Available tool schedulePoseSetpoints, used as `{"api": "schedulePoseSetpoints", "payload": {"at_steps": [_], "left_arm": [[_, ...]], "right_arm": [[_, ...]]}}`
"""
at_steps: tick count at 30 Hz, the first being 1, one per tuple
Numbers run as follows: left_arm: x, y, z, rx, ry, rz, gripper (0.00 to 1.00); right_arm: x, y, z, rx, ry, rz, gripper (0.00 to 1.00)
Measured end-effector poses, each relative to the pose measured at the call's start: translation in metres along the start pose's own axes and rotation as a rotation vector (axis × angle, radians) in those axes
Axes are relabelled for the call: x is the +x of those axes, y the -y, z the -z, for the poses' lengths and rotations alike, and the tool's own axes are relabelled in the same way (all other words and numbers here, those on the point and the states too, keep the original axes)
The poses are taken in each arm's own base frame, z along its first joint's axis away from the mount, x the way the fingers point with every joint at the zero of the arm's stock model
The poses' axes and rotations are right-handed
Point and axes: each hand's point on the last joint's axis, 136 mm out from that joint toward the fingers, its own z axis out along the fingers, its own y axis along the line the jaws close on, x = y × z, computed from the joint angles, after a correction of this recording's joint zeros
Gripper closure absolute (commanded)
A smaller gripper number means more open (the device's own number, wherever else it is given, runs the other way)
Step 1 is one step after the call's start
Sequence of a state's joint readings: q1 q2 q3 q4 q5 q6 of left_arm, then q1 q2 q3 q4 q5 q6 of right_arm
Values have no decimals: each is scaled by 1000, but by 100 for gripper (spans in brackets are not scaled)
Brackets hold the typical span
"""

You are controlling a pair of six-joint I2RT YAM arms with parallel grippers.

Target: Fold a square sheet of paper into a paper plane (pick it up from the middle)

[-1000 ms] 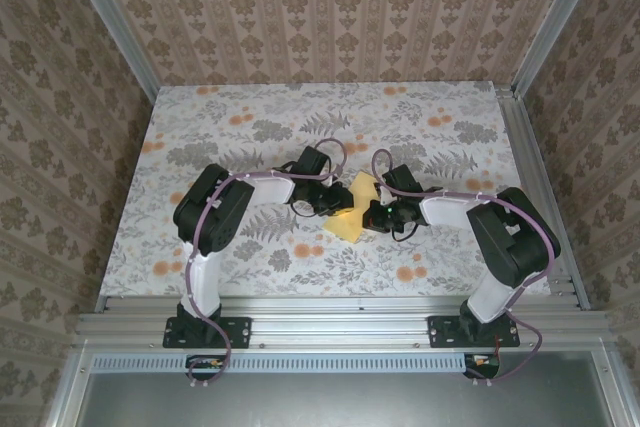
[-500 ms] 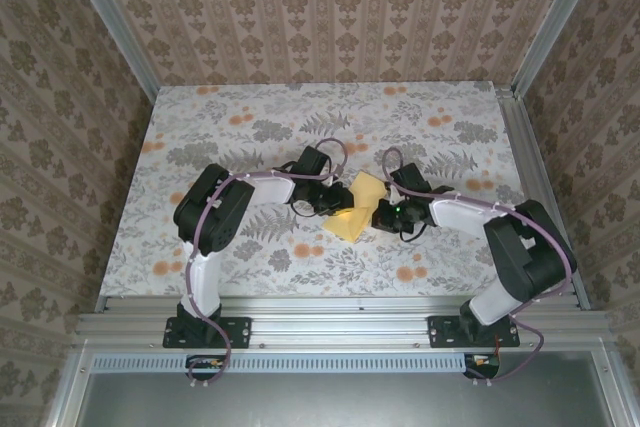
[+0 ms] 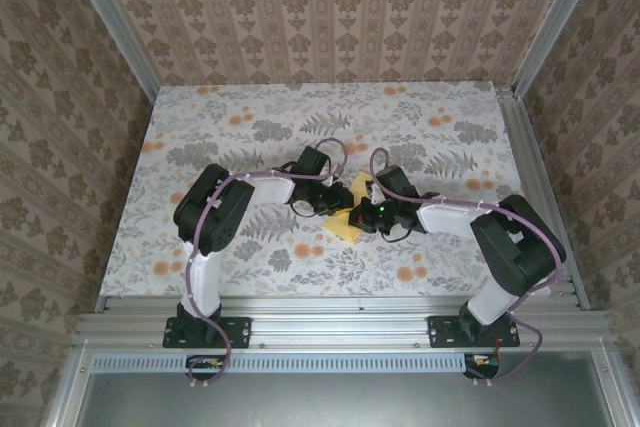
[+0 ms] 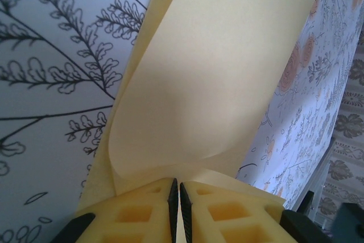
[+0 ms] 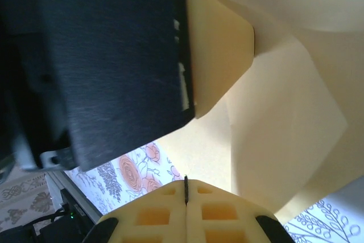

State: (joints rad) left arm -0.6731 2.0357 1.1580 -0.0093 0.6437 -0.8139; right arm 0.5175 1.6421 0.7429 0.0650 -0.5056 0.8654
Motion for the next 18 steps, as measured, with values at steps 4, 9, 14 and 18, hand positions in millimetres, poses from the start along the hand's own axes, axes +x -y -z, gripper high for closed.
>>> {"api": "schedulePoseSetpoints", "payload": {"at_steps": [4, 9, 14, 18], "left_arm": [[0, 0, 0, 5, -2, -1, 79], [1, 1, -1, 9, -6, -1, 79], [1, 1, -1, 13, -7, -3, 79], [1, 0, -1, 13, -7, -4, 79]], "right_arm": [[4, 10, -9, 23, -21, -16, 98], [7, 21, -15, 53, -37, -16, 98], [8, 24, -17, 60, -44, -4, 98], [9, 24, -17, 54, -52, 9, 98]]}}
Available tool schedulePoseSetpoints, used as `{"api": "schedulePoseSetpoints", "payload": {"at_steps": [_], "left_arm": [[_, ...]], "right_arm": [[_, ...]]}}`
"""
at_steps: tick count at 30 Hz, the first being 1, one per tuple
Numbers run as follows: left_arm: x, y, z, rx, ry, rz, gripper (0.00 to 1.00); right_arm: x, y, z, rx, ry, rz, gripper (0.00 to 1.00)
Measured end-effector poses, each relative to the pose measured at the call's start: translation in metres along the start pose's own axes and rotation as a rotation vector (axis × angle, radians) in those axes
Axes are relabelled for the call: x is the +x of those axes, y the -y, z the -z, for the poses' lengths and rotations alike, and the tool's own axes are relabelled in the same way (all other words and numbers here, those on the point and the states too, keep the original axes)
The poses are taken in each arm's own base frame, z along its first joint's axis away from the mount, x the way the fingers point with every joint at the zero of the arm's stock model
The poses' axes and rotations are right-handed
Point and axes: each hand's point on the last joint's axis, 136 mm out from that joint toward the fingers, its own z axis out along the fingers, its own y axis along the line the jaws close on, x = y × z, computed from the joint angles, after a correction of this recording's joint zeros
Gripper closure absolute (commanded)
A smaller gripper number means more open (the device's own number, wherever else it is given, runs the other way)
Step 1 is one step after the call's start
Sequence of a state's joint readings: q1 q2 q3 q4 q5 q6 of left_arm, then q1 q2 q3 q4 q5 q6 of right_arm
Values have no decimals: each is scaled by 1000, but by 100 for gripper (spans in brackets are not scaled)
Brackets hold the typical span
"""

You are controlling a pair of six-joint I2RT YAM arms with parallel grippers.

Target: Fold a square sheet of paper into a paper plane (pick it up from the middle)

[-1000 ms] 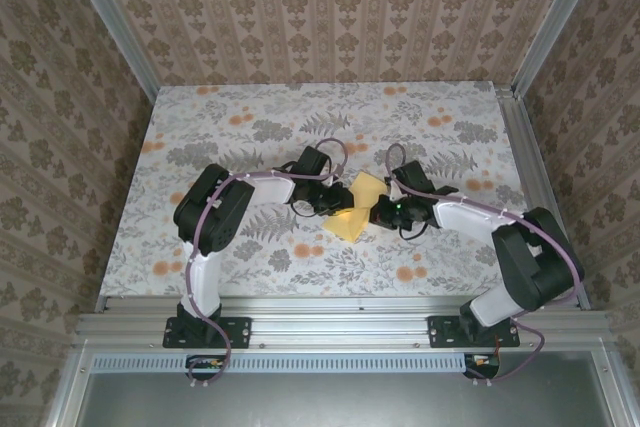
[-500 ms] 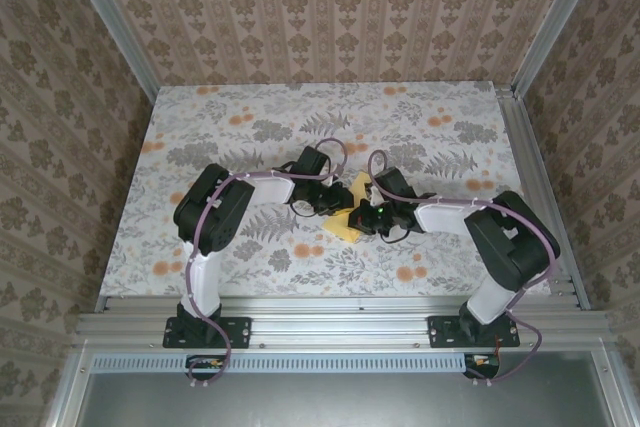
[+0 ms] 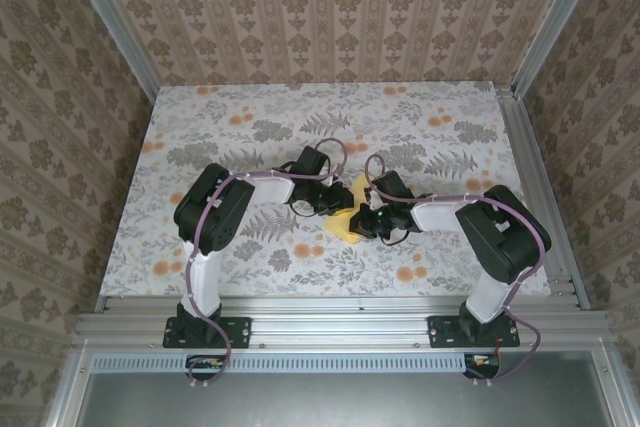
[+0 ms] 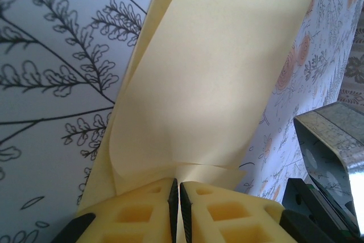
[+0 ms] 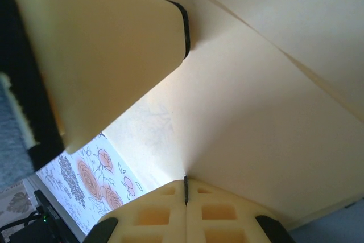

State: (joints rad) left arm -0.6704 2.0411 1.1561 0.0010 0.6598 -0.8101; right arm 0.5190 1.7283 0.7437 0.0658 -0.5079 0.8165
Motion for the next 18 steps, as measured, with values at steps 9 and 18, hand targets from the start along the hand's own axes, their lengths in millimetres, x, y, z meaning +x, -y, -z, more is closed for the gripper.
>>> {"api": "schedulePoseSetpoints", "payload": {"at_steps": [9, 18], "left_arm": [[0, 0, 0, 12, -10, 0, 80], [1, 1, -2, 23, -21, -7, 80]], "right_arm": [[3, 1, 0, -3, -6, 42, 98], [21, 4, 4, -7, -37, 83, 98]]}}
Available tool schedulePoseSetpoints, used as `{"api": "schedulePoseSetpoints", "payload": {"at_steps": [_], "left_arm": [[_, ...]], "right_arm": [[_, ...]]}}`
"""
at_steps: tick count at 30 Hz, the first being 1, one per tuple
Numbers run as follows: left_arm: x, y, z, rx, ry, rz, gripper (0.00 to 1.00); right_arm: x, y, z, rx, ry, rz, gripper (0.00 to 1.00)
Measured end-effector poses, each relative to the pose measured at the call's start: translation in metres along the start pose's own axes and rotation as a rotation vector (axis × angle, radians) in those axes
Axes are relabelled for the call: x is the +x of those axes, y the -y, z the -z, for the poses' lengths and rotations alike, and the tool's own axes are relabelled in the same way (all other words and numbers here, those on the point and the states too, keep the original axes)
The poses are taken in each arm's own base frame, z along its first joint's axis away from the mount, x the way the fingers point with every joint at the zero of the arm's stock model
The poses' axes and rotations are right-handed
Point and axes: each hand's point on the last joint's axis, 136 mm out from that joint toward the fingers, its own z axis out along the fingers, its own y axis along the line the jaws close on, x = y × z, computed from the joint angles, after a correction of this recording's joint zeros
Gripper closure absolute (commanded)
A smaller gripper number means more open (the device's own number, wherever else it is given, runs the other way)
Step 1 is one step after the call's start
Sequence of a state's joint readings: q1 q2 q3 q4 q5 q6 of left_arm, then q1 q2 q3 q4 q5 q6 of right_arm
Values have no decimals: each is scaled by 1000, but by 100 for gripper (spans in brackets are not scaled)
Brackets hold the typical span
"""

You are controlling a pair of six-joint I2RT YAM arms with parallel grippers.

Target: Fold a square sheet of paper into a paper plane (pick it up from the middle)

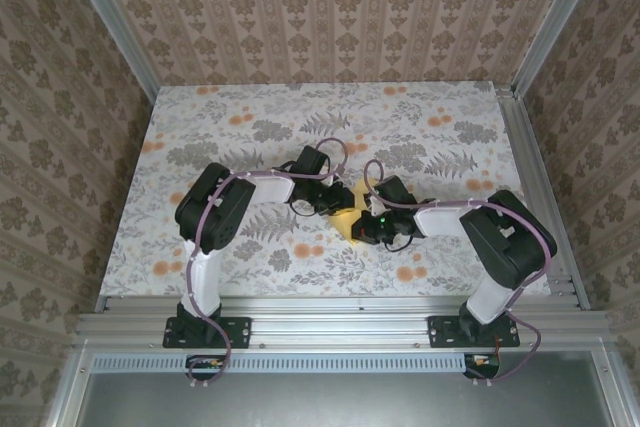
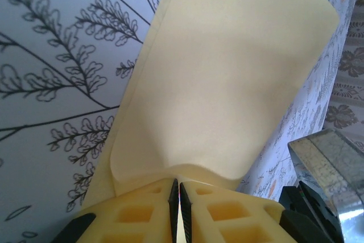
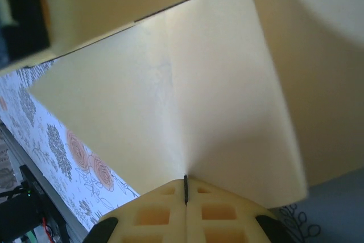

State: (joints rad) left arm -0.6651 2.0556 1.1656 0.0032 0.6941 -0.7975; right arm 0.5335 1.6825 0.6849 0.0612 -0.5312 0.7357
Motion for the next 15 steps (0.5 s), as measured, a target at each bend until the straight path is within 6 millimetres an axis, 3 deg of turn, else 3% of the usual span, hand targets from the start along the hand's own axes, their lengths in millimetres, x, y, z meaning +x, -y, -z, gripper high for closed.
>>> {"api": "schedulePoseSetpoints", "payload": {"at_steps": [9, 15], "left_arm": [[0, 1, 0, 3, -2, -7, 80], [0, 1, 0, 5, -3, -8, 80]], "right_arm": [[13, 1, 5, 11, -23, 0, 97], [19, -2, 8, 3, -47, -11, 90]]}}
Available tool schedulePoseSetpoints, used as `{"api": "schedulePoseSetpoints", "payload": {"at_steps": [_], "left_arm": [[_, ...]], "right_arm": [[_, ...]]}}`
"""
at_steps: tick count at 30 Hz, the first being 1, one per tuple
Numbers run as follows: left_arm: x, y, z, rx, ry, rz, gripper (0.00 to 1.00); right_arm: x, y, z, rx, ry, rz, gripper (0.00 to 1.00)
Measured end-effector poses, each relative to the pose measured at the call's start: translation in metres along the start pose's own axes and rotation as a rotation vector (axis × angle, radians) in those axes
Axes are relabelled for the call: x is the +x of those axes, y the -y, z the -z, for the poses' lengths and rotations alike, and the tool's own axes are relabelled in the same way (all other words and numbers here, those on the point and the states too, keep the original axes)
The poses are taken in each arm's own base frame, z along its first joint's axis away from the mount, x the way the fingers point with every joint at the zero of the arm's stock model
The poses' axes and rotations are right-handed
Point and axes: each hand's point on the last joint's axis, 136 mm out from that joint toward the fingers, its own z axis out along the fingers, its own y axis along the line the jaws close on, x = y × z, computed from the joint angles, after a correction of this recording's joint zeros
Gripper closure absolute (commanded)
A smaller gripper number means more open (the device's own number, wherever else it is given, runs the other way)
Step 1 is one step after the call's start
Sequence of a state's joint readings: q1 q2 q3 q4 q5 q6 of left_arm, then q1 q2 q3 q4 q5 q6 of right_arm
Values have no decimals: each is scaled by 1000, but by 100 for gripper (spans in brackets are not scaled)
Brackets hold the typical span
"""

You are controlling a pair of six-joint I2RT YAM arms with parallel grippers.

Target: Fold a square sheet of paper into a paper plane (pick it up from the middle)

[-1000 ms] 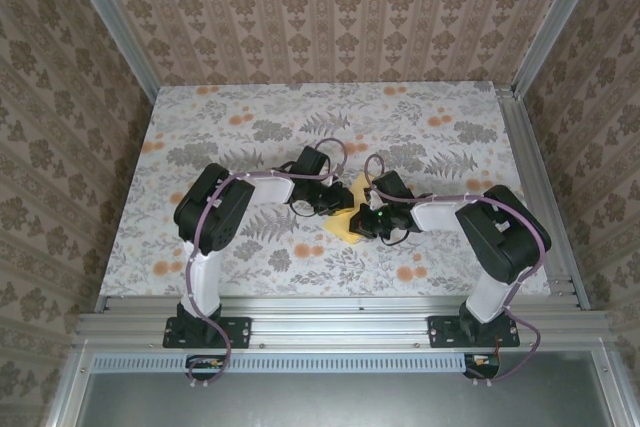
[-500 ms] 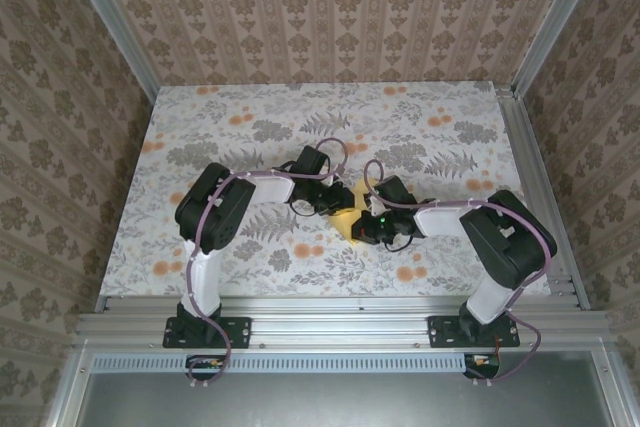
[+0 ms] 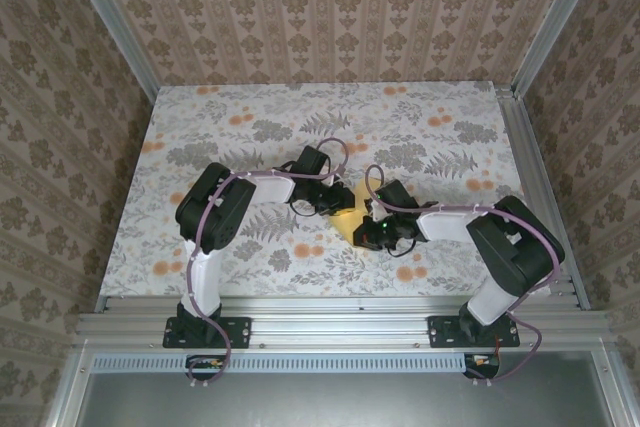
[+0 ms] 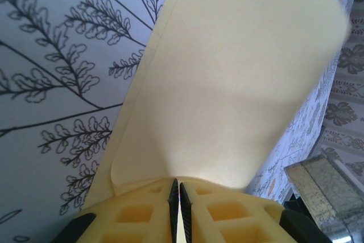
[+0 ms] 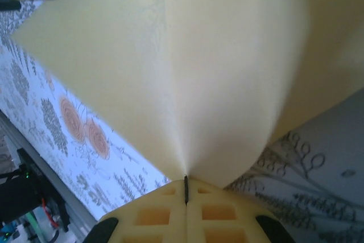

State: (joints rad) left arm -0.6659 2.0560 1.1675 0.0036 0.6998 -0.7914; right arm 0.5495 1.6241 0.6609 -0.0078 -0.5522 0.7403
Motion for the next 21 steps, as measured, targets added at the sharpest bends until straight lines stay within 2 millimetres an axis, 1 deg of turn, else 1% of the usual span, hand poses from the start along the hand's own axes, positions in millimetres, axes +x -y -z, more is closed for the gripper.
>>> {"api": "schedulePoseSetpoints", "payload": {"at_steps": [4, 8, 10, 16, 21], "left_arm": [[0, 0, 0, 0, -1, -1, 79], [1, 0, 0, 0, -2, -1, 79], [1, 1, 0, 1, -2, -1, 79], [1, 2, 0, -6, 4, -9, 79], [3, 2, 1, -21, 2, -22, 79]], "right_arm": [[4, -6, 7, -5, -8, -1, 87], [-5, -21, 16, -28, 20, 12, 87], [-10, -24, 21, -35, 34, 13, 87], [-17, -18, 26, -29, 53, -12, 89], [-16, -14, 22, -20, 42, -22, 90]]}}
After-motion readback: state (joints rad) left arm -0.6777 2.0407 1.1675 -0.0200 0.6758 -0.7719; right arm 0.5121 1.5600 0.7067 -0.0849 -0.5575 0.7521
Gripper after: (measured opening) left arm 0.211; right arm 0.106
